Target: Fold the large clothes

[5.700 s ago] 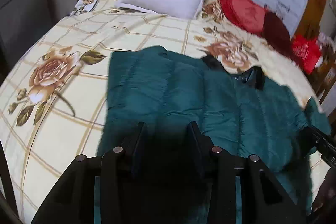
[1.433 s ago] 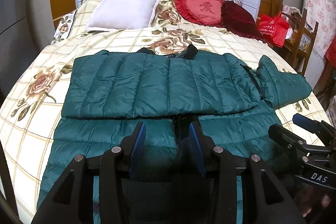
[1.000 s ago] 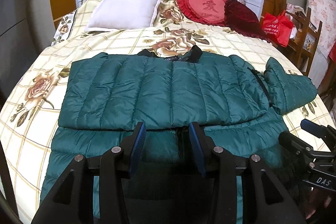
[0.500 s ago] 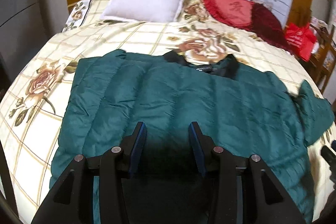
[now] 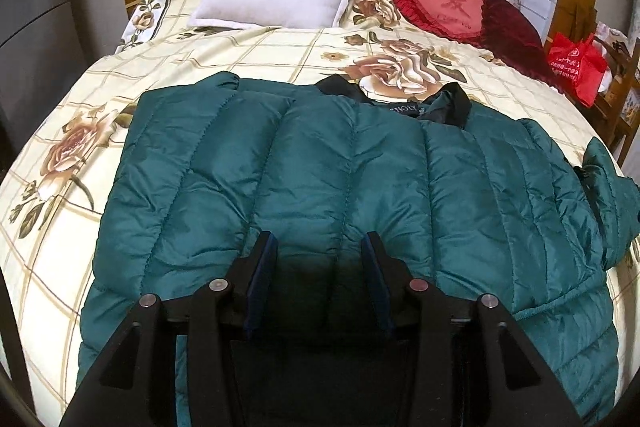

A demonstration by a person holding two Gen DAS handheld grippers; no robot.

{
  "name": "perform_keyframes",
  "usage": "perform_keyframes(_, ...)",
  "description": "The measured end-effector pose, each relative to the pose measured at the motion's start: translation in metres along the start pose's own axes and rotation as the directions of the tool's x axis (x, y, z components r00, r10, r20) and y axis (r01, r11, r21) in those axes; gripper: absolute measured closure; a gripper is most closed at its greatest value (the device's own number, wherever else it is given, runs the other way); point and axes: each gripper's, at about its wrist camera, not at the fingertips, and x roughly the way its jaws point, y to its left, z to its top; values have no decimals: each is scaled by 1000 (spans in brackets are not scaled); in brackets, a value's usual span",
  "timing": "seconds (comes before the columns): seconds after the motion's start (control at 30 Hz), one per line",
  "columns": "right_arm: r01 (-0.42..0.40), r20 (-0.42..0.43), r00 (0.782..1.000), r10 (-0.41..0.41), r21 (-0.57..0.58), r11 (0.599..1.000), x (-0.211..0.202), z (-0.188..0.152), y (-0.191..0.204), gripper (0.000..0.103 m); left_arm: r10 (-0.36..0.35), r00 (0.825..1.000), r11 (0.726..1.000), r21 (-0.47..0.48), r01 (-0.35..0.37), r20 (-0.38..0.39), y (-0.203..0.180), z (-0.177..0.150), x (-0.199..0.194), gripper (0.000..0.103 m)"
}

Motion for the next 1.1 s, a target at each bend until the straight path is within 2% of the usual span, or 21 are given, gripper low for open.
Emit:
perform_keyframes(0.2, 112, -36, 994, -108, 134, 985, 39, 24, -61, 12, -6, 1000, 1000, -5, 6, 5, 2, -1, 0, 48)
perform_keyframes(0.27, 152, -80, 987, -139, 180, 972, 56, 29, -82, 12, -5, 1000, 1000, -5, 5, 5, 2, -1, 0, 48)
perform_keyframes(0.43, 209, -118, 976, -181, 292, 933, 81, 36, -124, 12, 8, 1000, 1000, 8, -8, 15, -1, -3, 1, 48)
perform_keyframes(0.6, 203, -136, 977, -163, 370, 907, 104, 38, -148, 12, 7, 1000, 1000, 8, -7, 19, -3, -3, 1, 47)
perform_keyframes(0.7, 146, -140, 986, -94, 428, 892, 121, 34, -157, 12, 7, 1000, 1000, 9, -8, 20, -3, -4, 1, 47)
perform_keyframes(0.77, 134, -102, 990, -99, 430, 893, 122, 31, -156, 15, 7, 1000, 1000, 9, -7, 21, -3, -4, 1, 47)
perform_keyframes(0.8, 122, -89, 992, -93, 423, 898, 124, 32, -156, 24, 8, 1000, 1000, 9, -8, 20, -2, -5, 1, 47)
perform_keyframes(0.87, 118, -71, 993, -99, 376, 919, 123, 32, -153, 58, 7, 1000, 1000, 9, -7, 20, -2, -4, 1, 47)
perform_keyframes(0.9, 105, -66, 994, -87, 368, 924, 120, 33, -152, 80, 4, 1000, 1000, 7, -4, 19, -2, -4, 1, 47)
perform_keyframes(0.93, 78, -54, 997, -62, 369, 926, 115, 33, -152, 85, 2, 1000, 1000, 6, -2, 19, -2, -4, 1, 47)
perform_keyframes(1.0, 51, -13, 999, -49, 370, 927, 97, 37, -153, 87, -16, 1000, 1000, 3, 16, 17, -1, -2, -2, 47)
perform_keyframes(1.1, 7, 63, 998, -31, 354, 935, 62, 45, -151, 88, -39, 999, 999, -26, 39, 28, 5, 1, -13, 47)
